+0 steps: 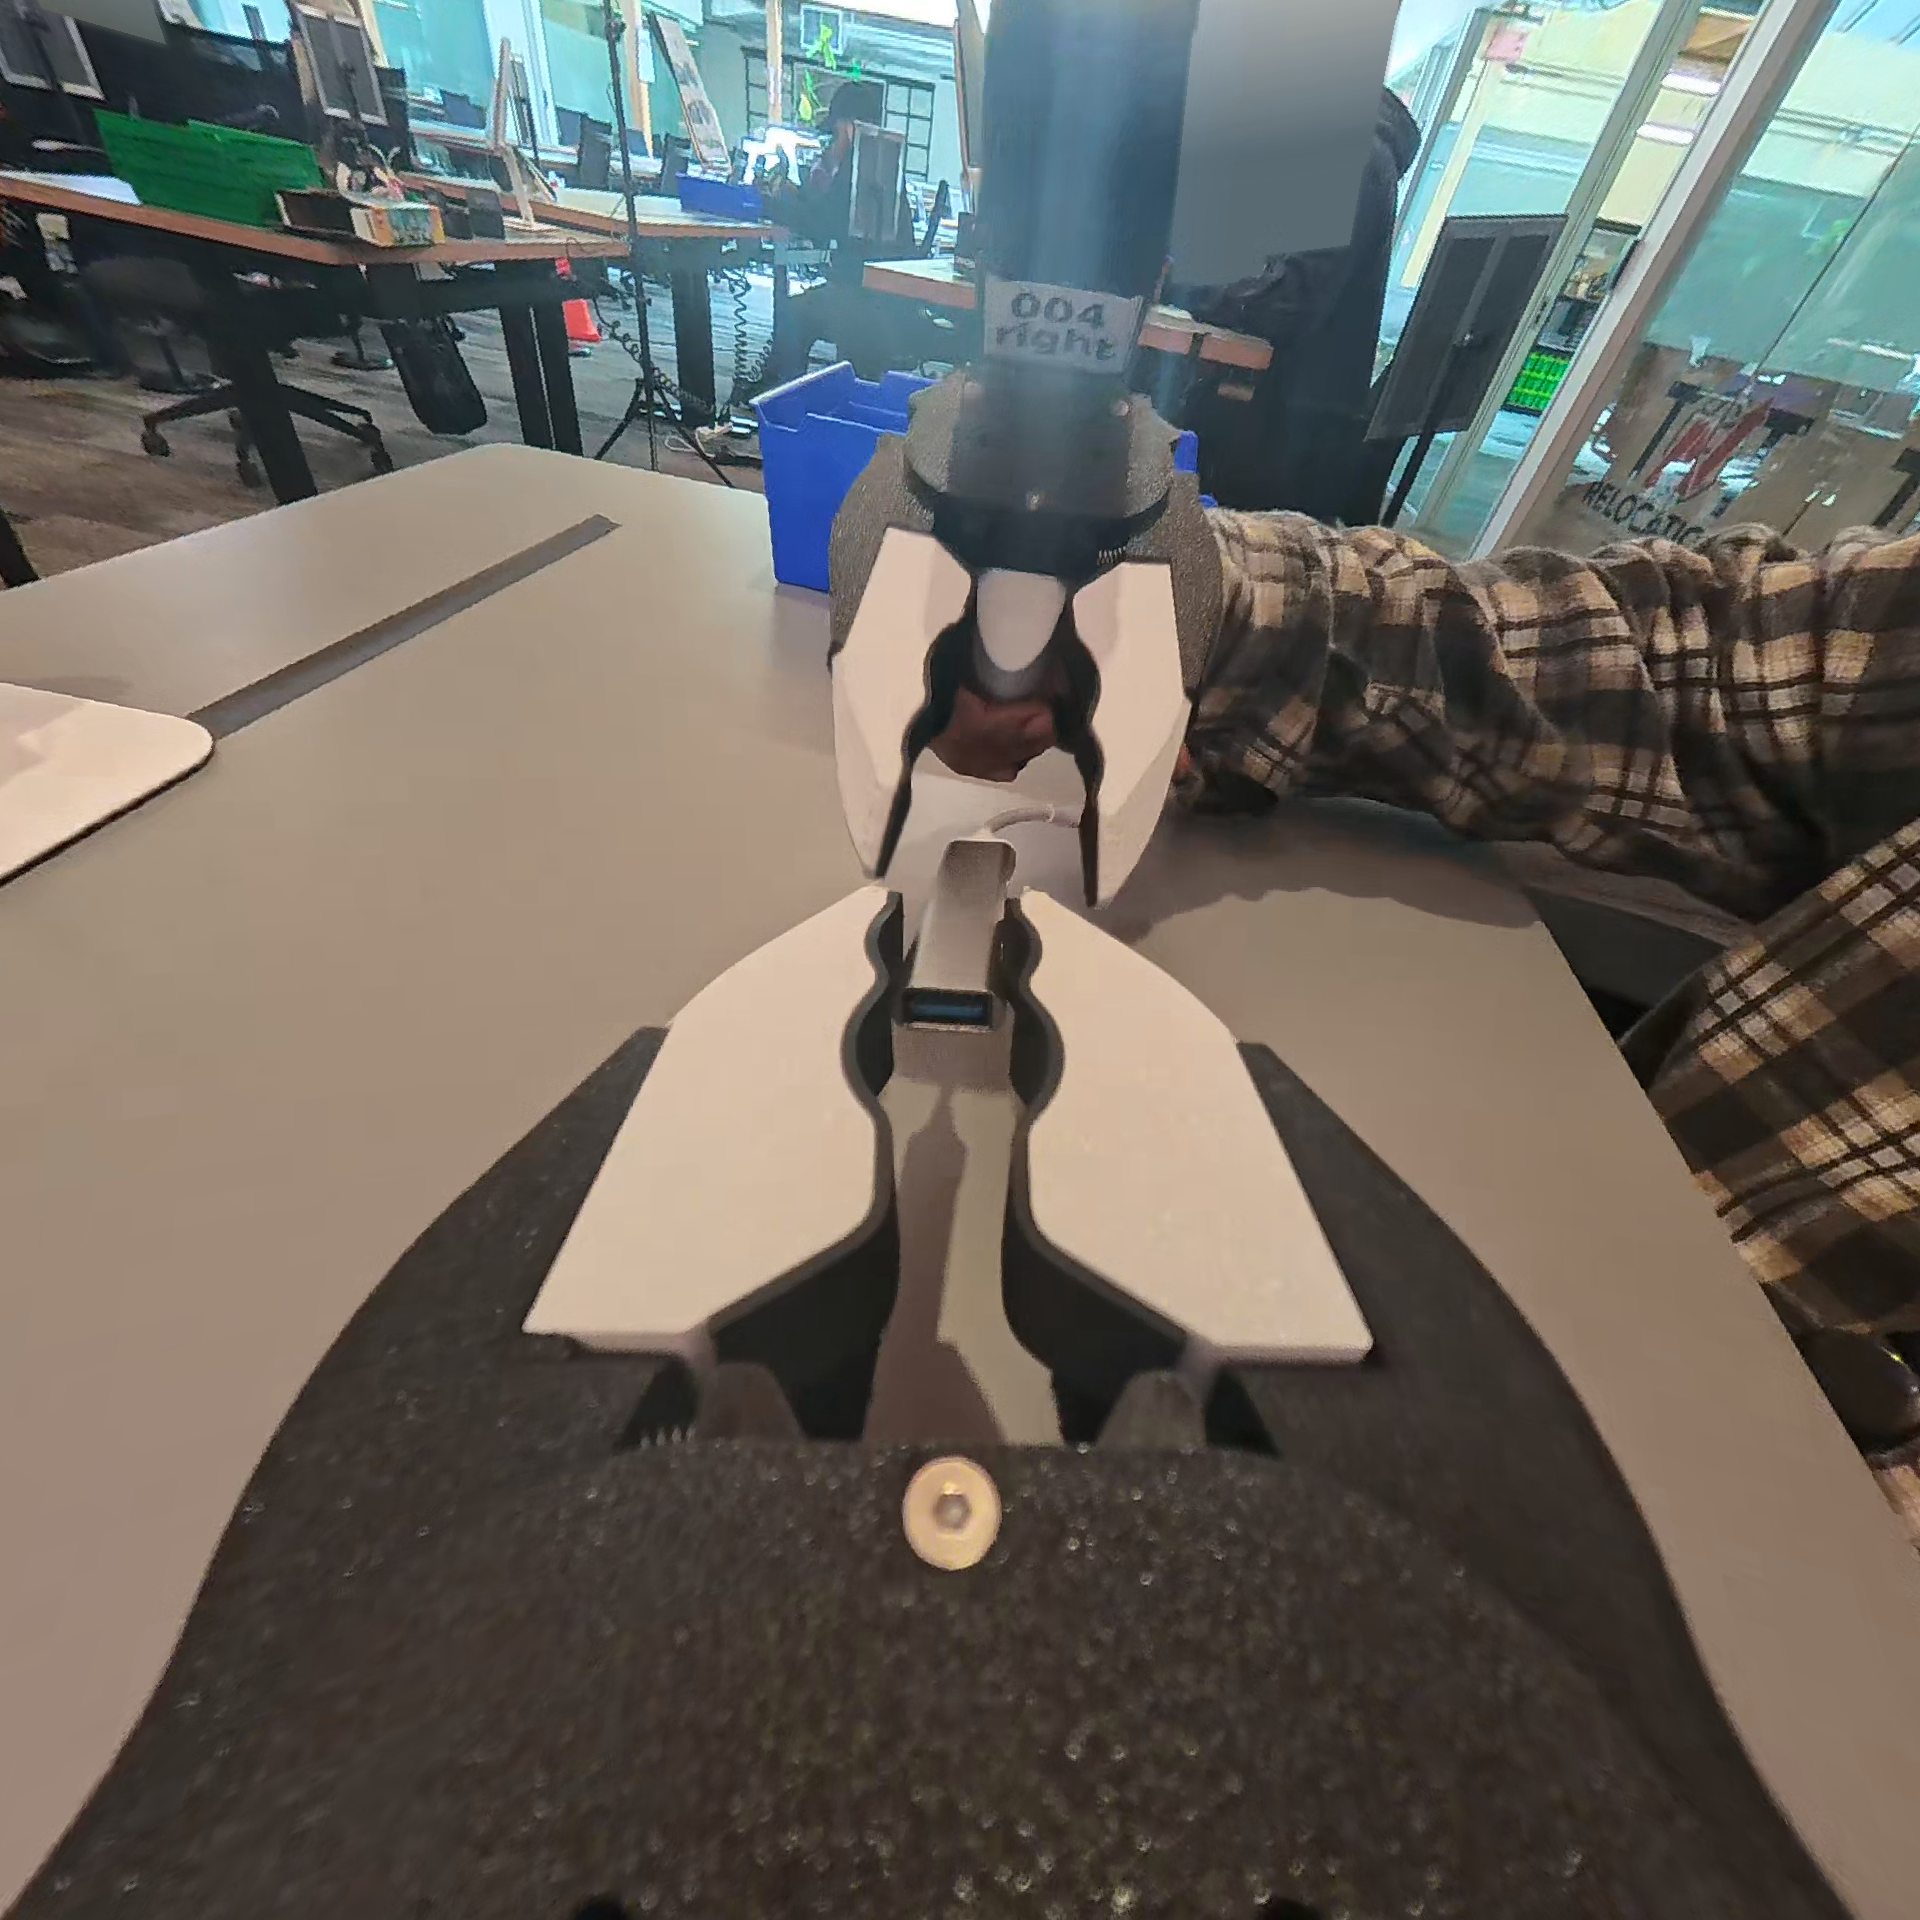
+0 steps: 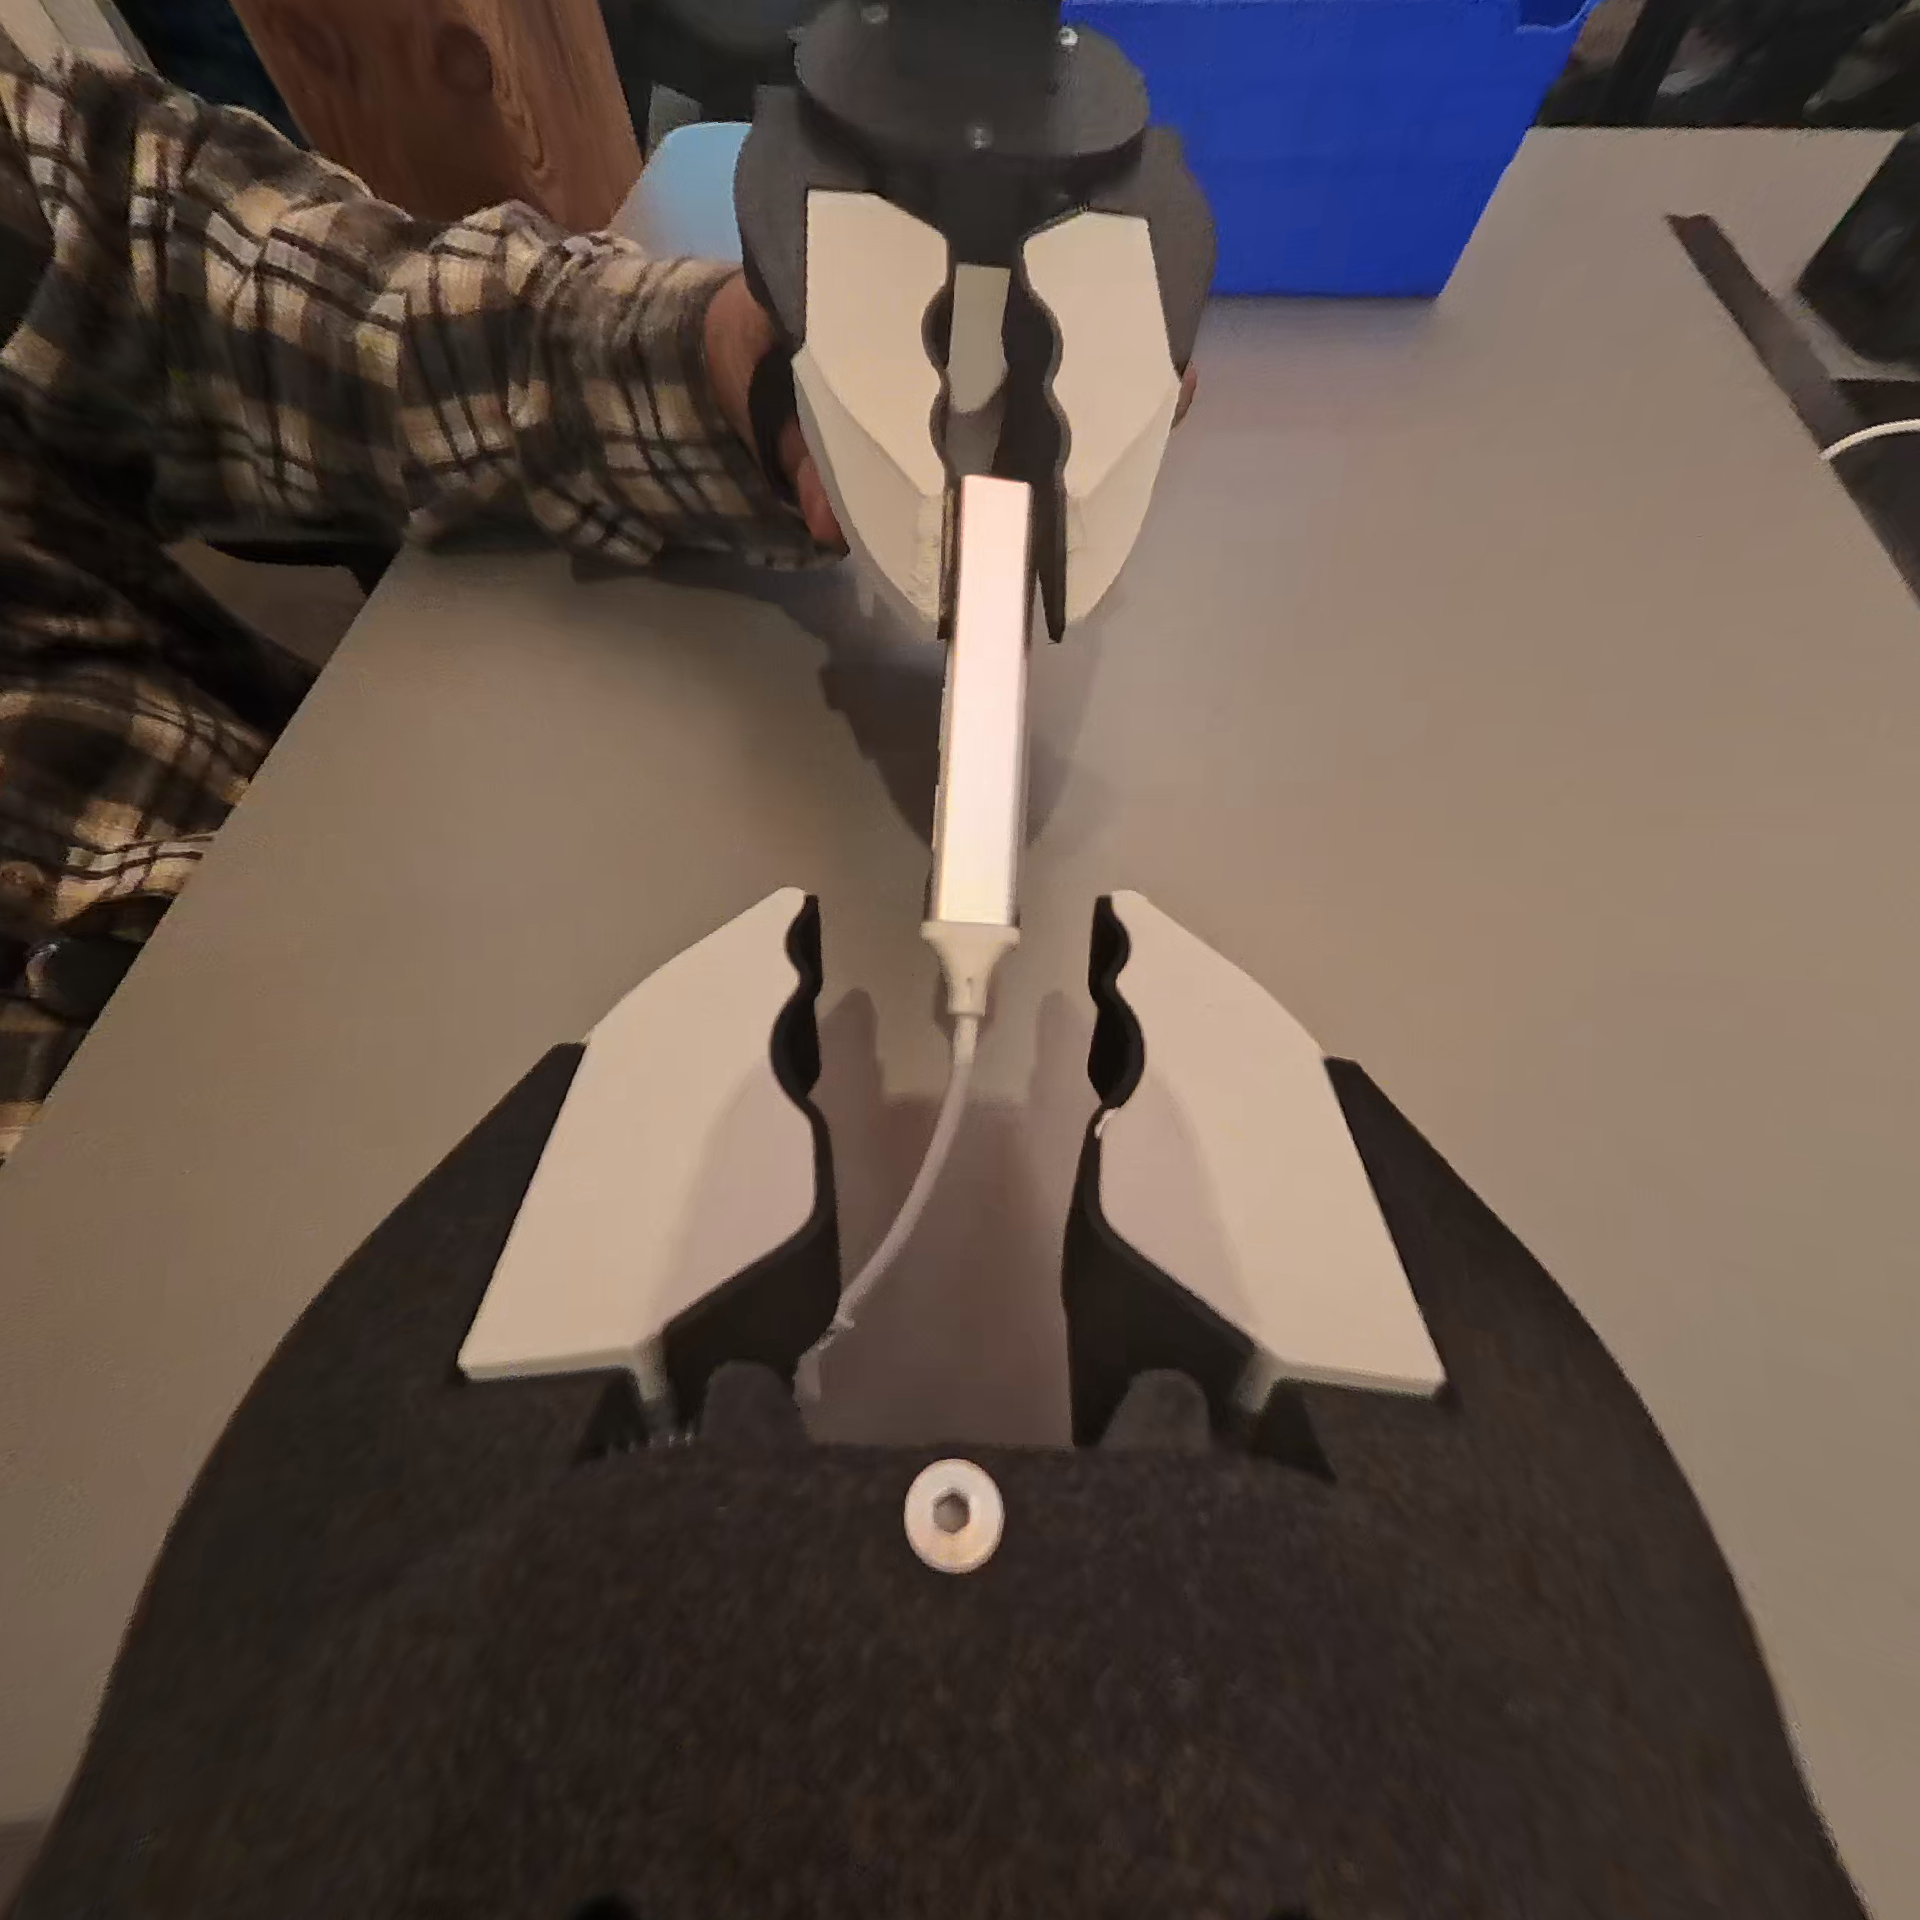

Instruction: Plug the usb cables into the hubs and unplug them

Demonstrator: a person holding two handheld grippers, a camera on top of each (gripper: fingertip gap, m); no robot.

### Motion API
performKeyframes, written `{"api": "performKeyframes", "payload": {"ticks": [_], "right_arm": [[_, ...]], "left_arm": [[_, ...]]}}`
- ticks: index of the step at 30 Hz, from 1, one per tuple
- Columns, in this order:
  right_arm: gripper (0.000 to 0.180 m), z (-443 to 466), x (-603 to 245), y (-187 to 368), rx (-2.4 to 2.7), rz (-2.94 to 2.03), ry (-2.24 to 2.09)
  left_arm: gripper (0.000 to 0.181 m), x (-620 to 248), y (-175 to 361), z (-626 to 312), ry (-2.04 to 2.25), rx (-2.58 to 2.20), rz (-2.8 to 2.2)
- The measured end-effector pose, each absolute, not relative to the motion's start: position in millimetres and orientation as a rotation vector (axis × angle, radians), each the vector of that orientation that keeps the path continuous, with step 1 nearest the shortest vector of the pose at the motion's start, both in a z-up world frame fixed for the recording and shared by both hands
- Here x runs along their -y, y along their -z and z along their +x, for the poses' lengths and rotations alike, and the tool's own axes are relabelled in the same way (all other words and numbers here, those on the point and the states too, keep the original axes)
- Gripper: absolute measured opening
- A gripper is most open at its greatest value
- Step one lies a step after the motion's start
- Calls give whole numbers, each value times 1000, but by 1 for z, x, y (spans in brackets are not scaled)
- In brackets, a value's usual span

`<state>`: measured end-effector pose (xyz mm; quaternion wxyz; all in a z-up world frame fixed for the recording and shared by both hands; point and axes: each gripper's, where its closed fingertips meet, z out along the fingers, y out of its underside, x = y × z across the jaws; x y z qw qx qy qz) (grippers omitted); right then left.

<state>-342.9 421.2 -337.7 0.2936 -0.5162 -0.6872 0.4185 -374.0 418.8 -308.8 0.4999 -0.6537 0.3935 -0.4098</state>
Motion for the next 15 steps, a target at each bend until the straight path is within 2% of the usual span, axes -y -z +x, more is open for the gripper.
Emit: {"api": "performKeyframes", "payload": {"ticks": [13,15], "right_arm": [[26,-351,-421,343,1813,-1384,-1248],[18,-351,-417,346,1832,-1388,-1273]], "left_arm": [[17,-419,305,-373,1015,-939,-1549],[17,-419,306,-373,1012,-940,-1552]]}}
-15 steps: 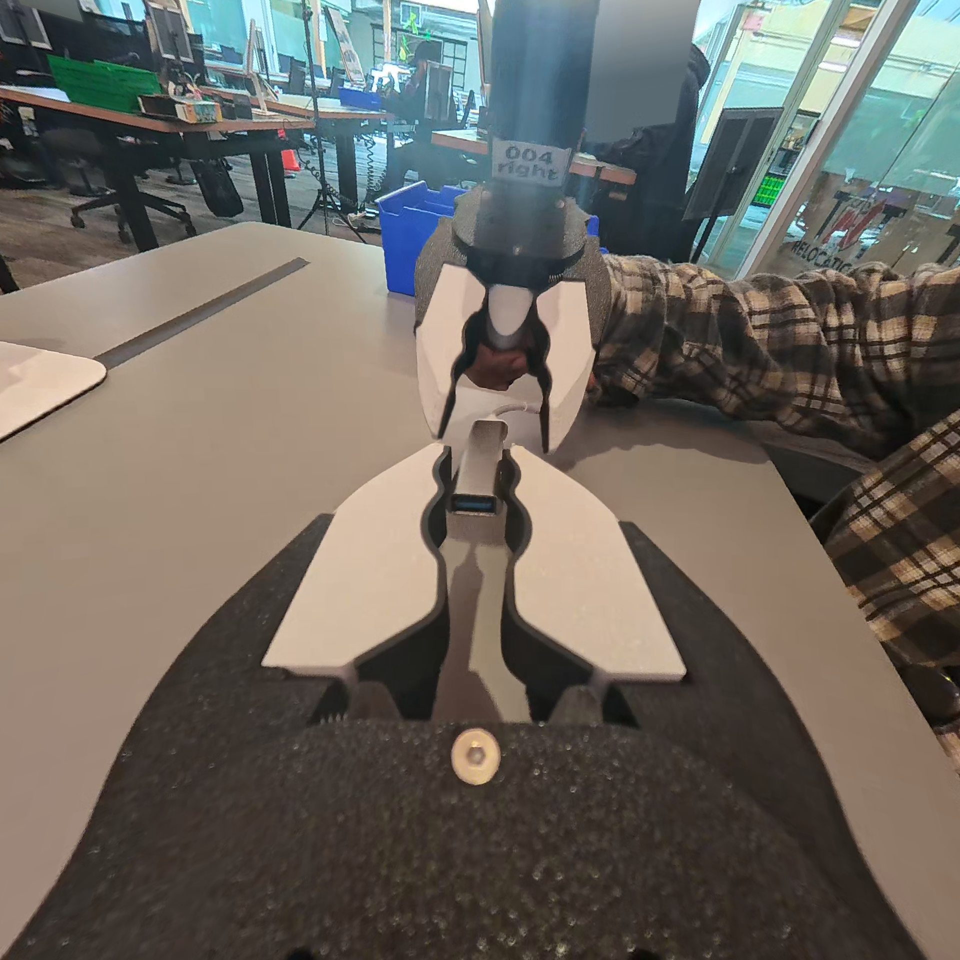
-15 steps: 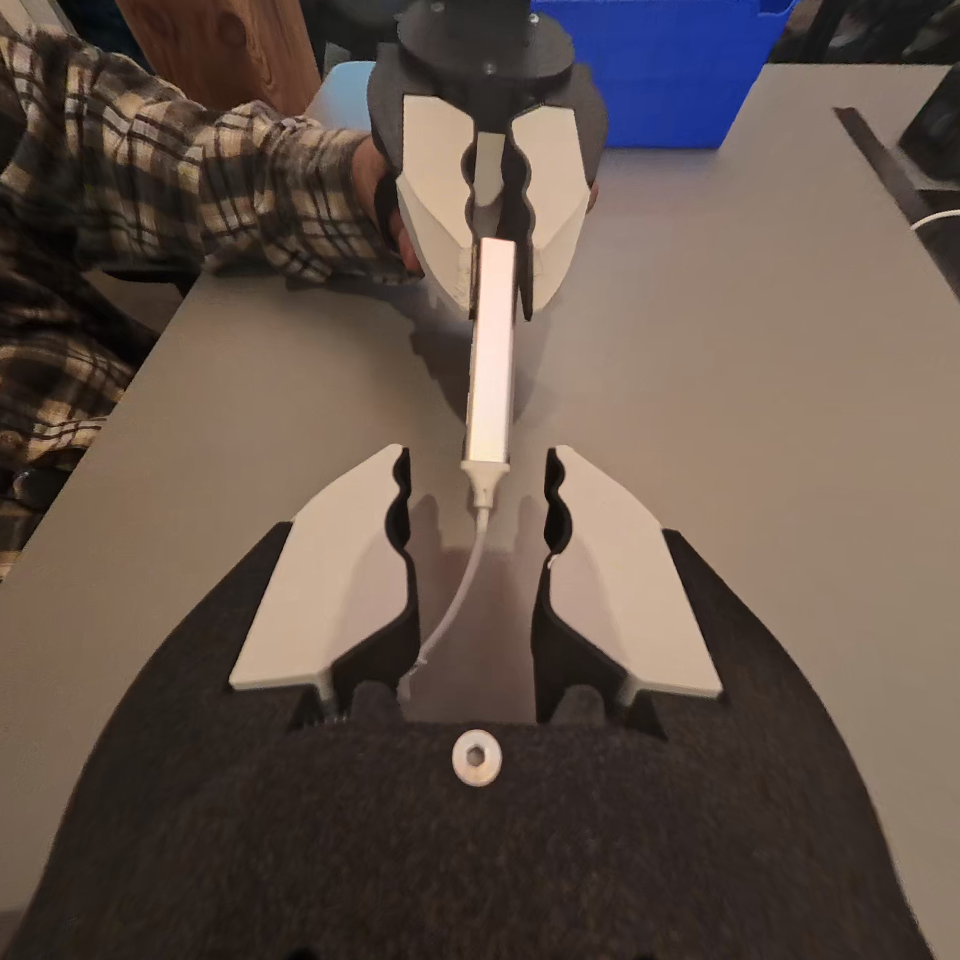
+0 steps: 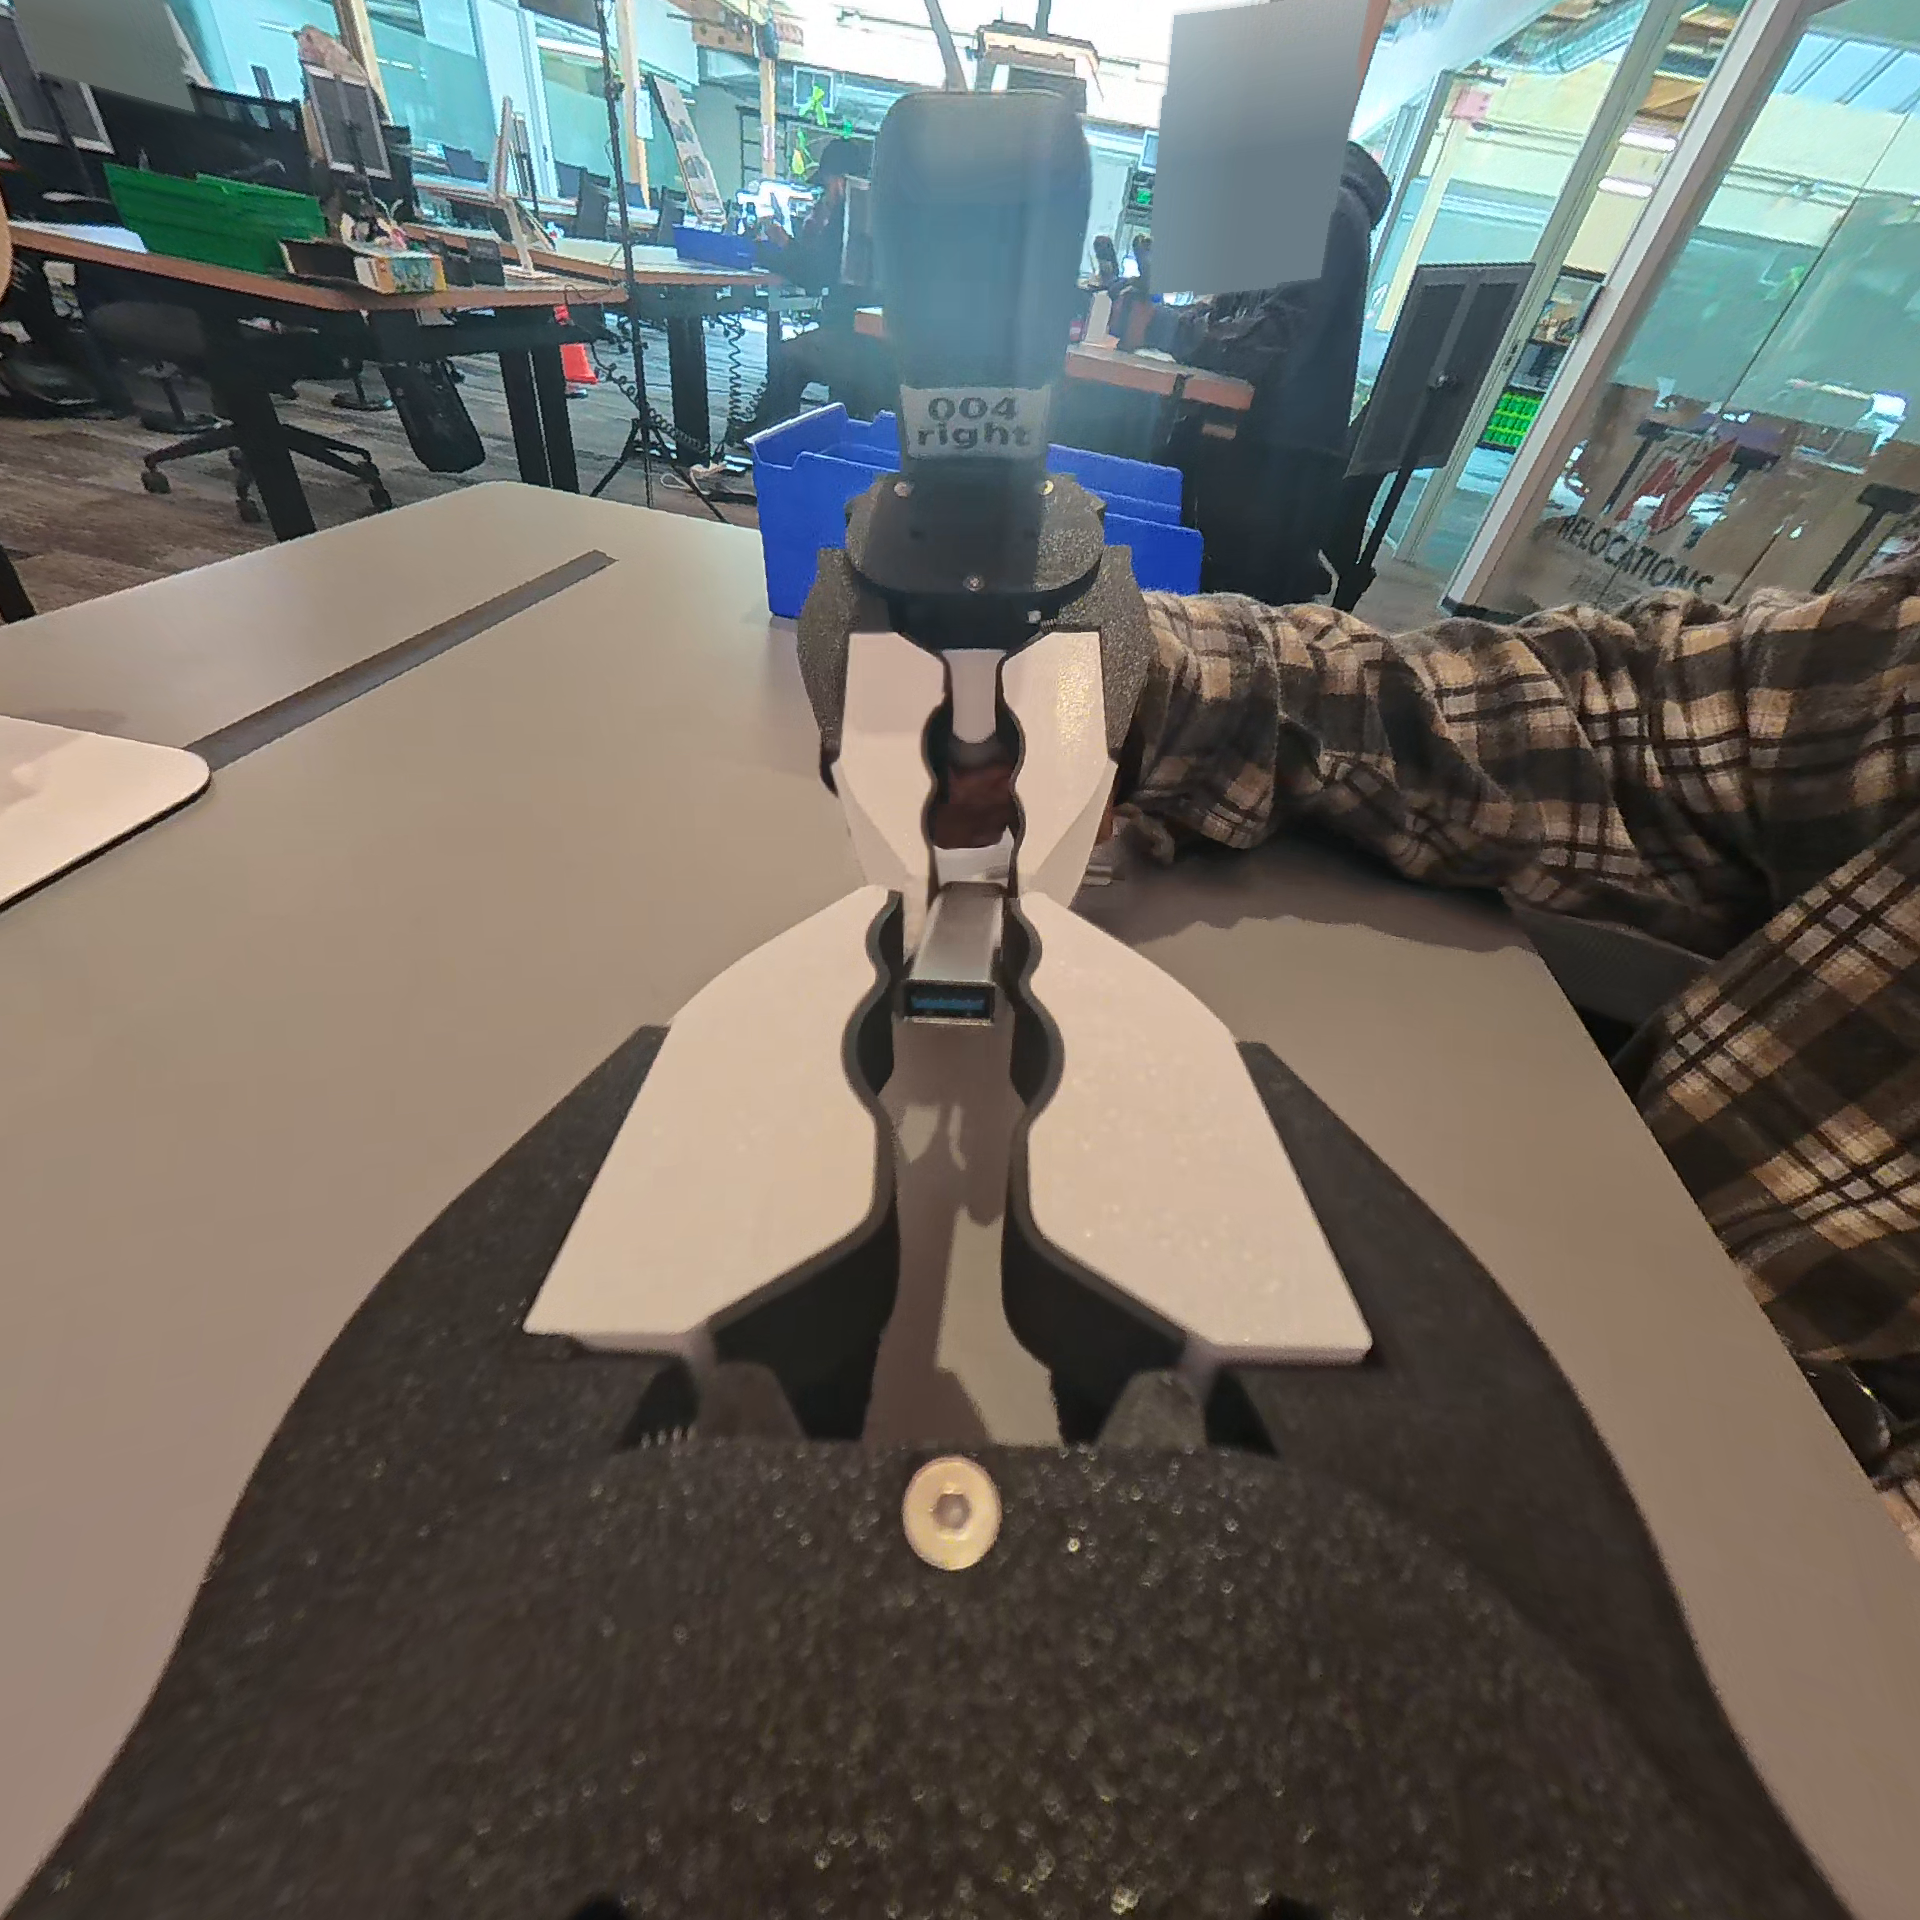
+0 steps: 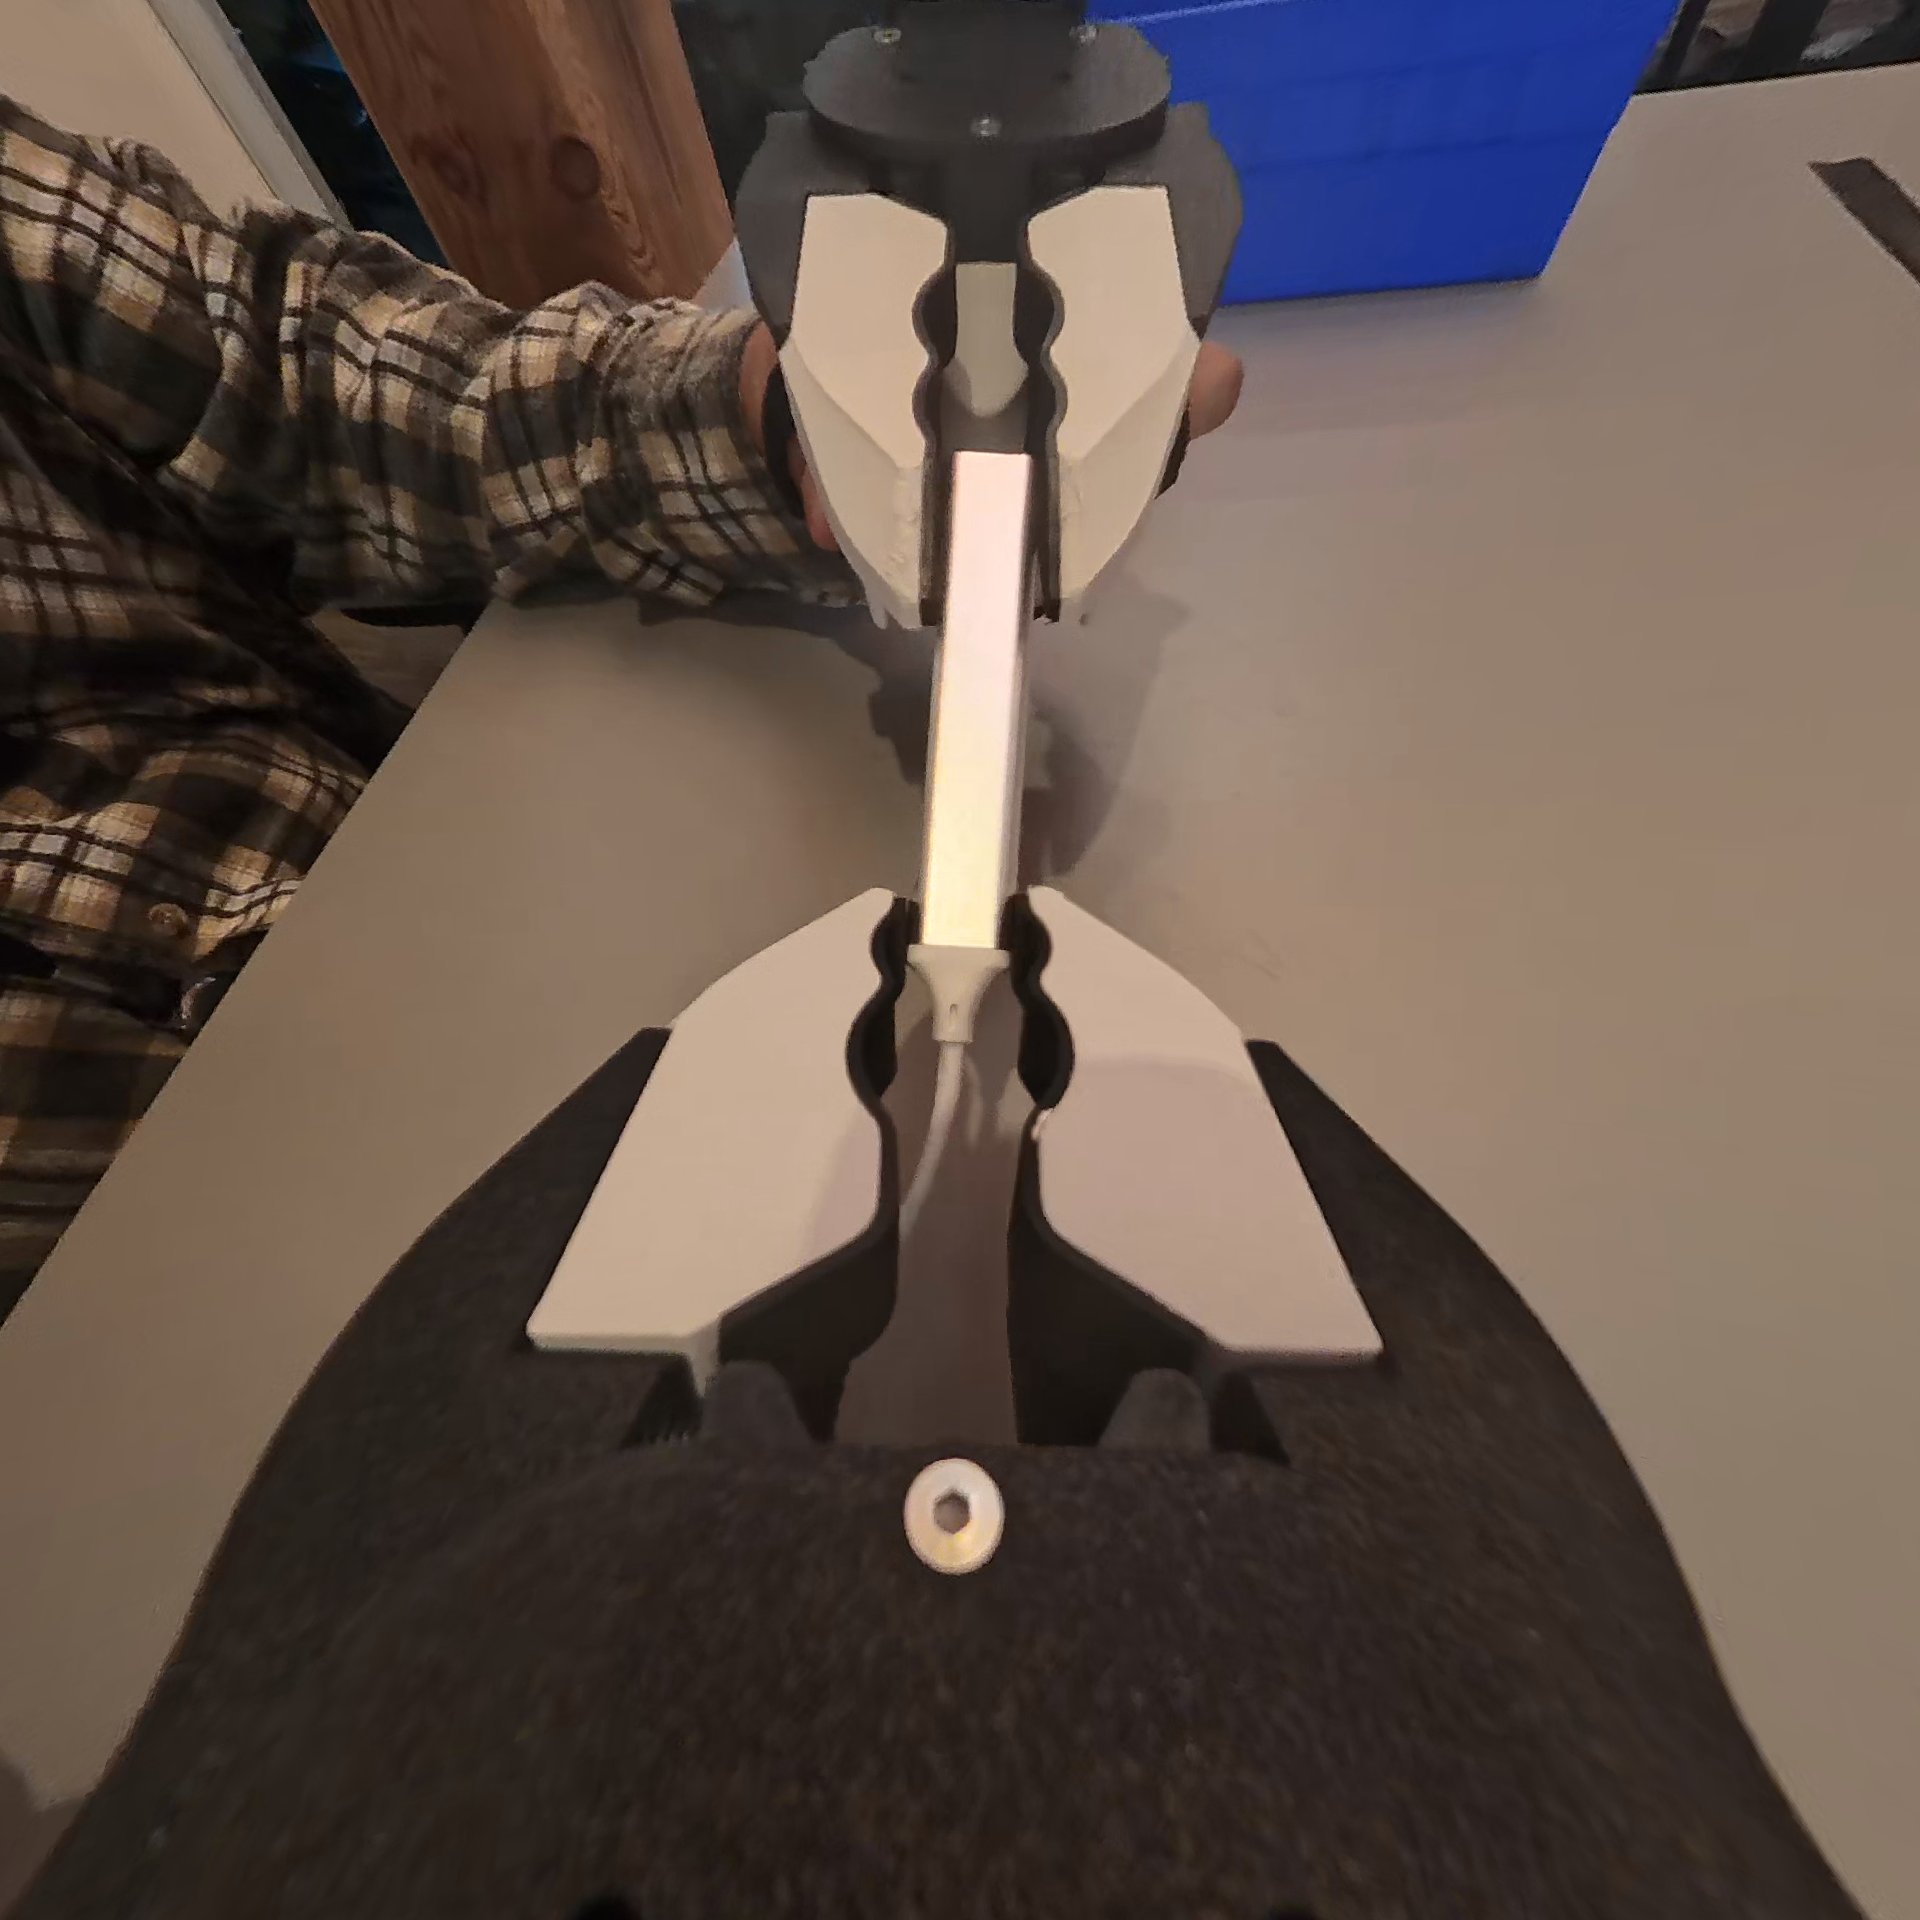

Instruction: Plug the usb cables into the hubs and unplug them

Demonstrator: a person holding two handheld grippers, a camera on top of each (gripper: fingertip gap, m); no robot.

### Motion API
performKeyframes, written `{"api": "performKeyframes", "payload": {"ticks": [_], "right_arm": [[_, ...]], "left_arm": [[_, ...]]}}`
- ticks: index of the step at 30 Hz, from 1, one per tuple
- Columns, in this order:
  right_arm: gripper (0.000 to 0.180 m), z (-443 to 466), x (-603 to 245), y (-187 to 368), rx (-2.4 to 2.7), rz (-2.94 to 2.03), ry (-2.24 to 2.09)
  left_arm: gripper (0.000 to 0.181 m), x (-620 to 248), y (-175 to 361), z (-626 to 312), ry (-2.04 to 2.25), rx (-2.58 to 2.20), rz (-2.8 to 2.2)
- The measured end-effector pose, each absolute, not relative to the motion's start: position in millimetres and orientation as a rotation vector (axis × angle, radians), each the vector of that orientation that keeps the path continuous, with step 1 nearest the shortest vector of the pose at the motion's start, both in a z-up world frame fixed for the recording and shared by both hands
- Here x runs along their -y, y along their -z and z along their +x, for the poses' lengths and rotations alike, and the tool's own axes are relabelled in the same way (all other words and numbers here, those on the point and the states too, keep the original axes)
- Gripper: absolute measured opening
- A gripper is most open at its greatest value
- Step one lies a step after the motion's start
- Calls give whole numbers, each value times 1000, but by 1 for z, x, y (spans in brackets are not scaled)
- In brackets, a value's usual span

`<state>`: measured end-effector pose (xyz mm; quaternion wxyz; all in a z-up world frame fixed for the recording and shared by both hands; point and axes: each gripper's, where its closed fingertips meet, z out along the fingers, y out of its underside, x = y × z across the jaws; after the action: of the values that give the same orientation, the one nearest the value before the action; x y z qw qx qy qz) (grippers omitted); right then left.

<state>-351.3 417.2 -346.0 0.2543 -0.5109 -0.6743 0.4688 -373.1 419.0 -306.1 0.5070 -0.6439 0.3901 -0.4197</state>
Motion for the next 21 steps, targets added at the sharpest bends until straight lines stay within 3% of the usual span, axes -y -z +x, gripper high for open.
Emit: {"api": "performKeyframes", "payload": {"ticks": [21], "right_arm": [[17,-352,-433,351,1757,-1495,-1201]], "left_arm": [[20,-431,344,-381,875,-979,-1720]]}}
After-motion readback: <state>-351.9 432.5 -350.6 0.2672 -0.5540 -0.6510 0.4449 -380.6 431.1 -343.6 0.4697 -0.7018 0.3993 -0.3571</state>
